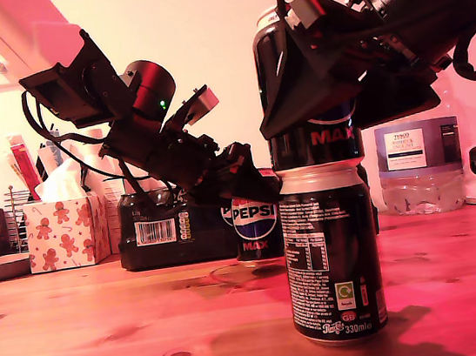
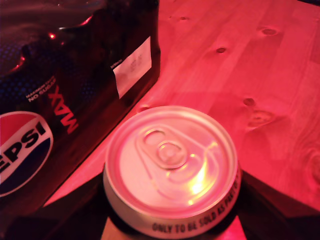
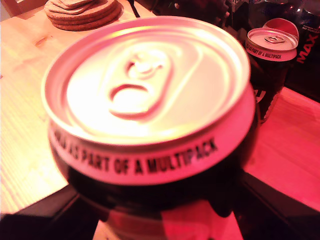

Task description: Stack up the Pepsi cans on top of each other

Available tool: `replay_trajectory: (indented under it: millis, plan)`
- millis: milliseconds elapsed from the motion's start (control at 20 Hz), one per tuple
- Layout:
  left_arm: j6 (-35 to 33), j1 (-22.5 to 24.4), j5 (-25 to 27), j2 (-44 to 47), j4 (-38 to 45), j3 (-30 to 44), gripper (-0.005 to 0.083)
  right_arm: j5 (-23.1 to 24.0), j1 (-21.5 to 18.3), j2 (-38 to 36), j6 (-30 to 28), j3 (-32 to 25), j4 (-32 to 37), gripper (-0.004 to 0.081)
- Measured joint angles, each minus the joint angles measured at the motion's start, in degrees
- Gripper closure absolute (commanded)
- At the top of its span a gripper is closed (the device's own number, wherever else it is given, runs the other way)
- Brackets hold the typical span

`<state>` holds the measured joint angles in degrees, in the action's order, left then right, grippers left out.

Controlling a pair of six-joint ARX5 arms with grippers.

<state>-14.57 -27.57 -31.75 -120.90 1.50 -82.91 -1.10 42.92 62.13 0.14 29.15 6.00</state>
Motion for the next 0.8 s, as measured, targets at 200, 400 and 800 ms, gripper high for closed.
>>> replay_trajectory:
  millis: [200, 400, 800]
  plan:
    - [0.0, 0.0, -0.1, 0.0, 0.0, 0.0, 0.0332, 0.2, 0.0, 0.0, 2.5, 0.0, -0.3, -0.0015]
    - [0.0, 0.0, -0.1, 0.0, 0.0, 0.0, 0.0332, 0.2, 0.0, 0.0, 3.4, 0.0, -0.5, -0.0014]
    - [0.0, 0.0, -0.1, 0.0, -0.2, 0.0, 0.0332, 0.2, 0.0, -1.5, 4.1, 3.0, -3.2, -0.0014]
